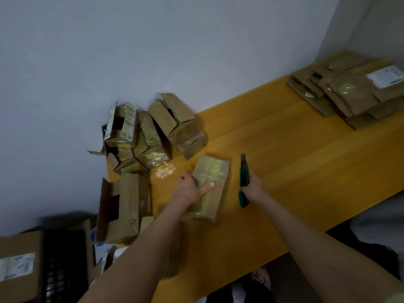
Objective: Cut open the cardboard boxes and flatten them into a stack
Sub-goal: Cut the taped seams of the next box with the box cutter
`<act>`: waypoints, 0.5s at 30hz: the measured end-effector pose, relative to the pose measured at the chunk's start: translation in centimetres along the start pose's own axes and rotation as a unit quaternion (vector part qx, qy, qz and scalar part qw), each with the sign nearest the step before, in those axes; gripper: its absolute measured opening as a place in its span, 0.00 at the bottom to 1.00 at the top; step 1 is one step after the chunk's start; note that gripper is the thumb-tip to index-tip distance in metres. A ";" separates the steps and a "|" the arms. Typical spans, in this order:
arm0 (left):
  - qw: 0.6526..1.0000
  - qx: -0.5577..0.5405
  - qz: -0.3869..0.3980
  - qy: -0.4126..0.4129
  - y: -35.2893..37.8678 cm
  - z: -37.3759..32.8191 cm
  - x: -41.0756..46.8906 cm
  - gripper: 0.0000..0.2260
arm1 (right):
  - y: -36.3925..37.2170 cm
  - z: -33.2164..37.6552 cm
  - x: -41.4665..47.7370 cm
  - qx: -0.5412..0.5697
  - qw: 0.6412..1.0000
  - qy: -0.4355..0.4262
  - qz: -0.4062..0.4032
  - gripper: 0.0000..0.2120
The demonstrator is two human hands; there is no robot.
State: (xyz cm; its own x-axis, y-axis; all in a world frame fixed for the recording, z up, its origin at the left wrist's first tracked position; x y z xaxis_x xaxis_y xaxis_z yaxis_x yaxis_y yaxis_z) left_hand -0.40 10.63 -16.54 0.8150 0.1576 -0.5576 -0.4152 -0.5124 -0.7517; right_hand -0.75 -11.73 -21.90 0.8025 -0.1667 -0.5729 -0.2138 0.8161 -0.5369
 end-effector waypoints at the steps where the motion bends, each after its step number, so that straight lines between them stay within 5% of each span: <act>1: 1.000 -0.009 0.000 0.009 0.2 0.4 0.0 0.46 | -0.1 -0.1 0.4 -0.017 1.000 0.003 -0.004 0.33; 8: 0.999 -0.010 0.006 0.052 1.1 -0.7 -0.5 0.29 | -2.4 -0.3 1.2 -0.164 0.986 0.021 -0.026 0.29; 11: 0.998 -0.006 -0.014 0.058 1.6 -1.9 -1.1 0.36 | -3.2 2.8 -0.1 -0.127 0.987 -0.075 -0.057 0.23; 15: 0.997 0.012 -0.029 0.067 1.3 -3.0 -1.8 0.43 | 0.4 4.6 -2.9 -0.086 0.990 -0.091 0.069 0.27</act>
State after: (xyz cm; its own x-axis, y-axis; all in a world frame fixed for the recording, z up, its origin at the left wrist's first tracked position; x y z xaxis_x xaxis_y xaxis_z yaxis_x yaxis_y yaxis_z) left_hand -1.20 7.18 -15.48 0.8837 0.0711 -0.4627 -0.3747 -0.4851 -0.7901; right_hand -0.60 -8.37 -17.56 0.8431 0.0543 -0.5350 -0.4065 0.7155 -0.5681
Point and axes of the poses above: each hand's wrist, its own x-axis towards the middle knuckle, its own y-axis out of the palm, z = x × y, the point moved 9 cm from there along x, towards the middle knuckle, and after that the axes turned 1 degree about -z, right-handed, at the moved point
